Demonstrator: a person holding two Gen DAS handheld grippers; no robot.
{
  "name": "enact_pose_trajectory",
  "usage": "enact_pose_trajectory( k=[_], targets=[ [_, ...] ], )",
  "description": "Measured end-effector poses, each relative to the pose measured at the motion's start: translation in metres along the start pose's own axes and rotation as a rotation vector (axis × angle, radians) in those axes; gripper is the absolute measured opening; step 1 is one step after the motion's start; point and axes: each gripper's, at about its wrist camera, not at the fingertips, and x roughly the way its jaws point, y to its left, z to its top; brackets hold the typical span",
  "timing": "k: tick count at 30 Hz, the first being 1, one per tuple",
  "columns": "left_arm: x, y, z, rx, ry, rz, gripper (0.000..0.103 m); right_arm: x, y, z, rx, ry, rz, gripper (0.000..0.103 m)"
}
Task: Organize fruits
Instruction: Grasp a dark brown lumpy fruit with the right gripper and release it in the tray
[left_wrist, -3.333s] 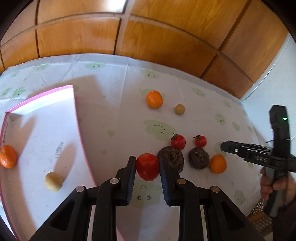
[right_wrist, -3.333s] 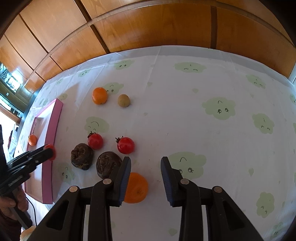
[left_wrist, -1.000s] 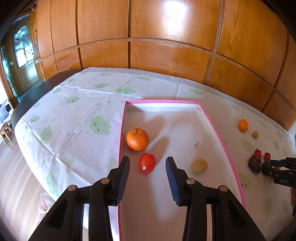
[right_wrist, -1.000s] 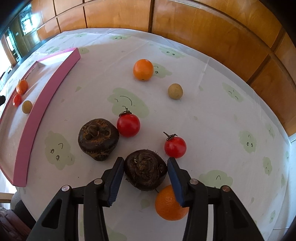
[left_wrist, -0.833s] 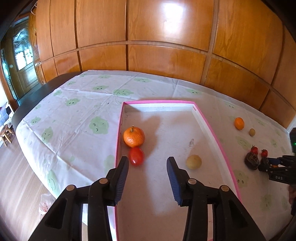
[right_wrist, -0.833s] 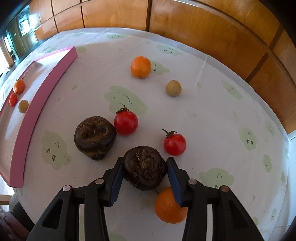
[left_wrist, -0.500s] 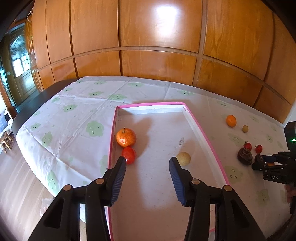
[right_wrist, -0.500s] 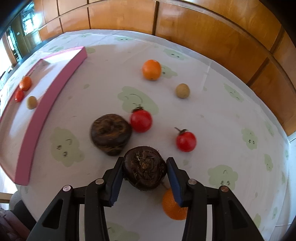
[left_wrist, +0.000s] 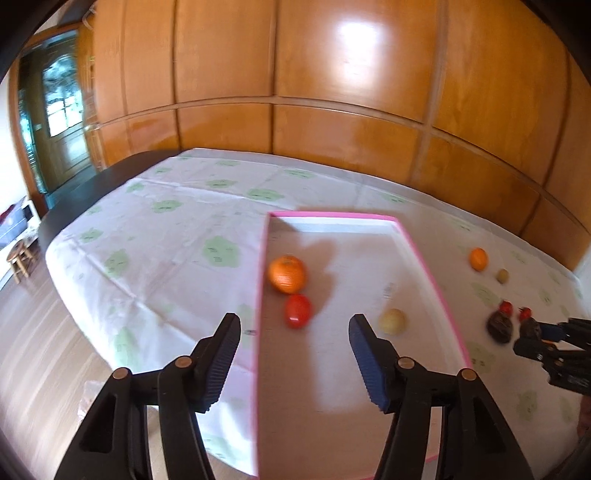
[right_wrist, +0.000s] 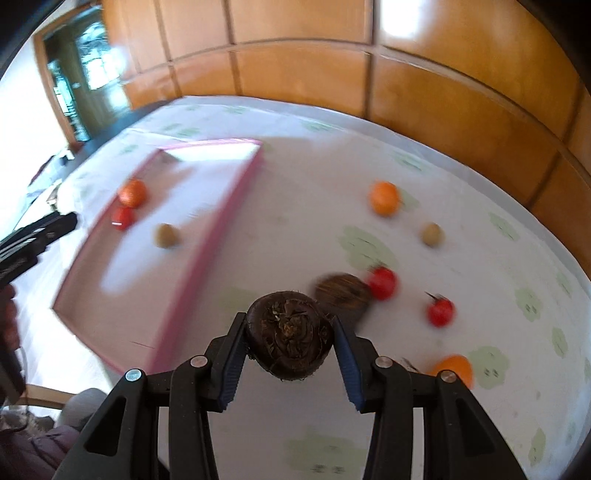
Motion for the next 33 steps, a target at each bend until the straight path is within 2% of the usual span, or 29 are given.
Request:
enact_pose_trajectory(
  k=[7,13,22,33],
  targets=[
    [-0.002,0.039,-0.003,-0.074,-0.001,0.077,0.062,0.005,0.062,0.017,-0.099,-0.005,0.125,0.046],
    [-0.001,0.041,-0.008,-0.081,0.008,0.071,0.062,0.029,0.104,0.028,-0.158,0.037,0.182,0.046],
    [-0.001,0.017,-0.010,-0.022,0.010,0.030,0.062,0.063,0.106,0.038,-0.053,0.092,0.207,0.047],
    [-0.005,-0.004,-0.012,0.026,0.007,0.001,0.062,0.049,0.092,0.034,-0.015,0.043,0.187,0.047]
  ],
)
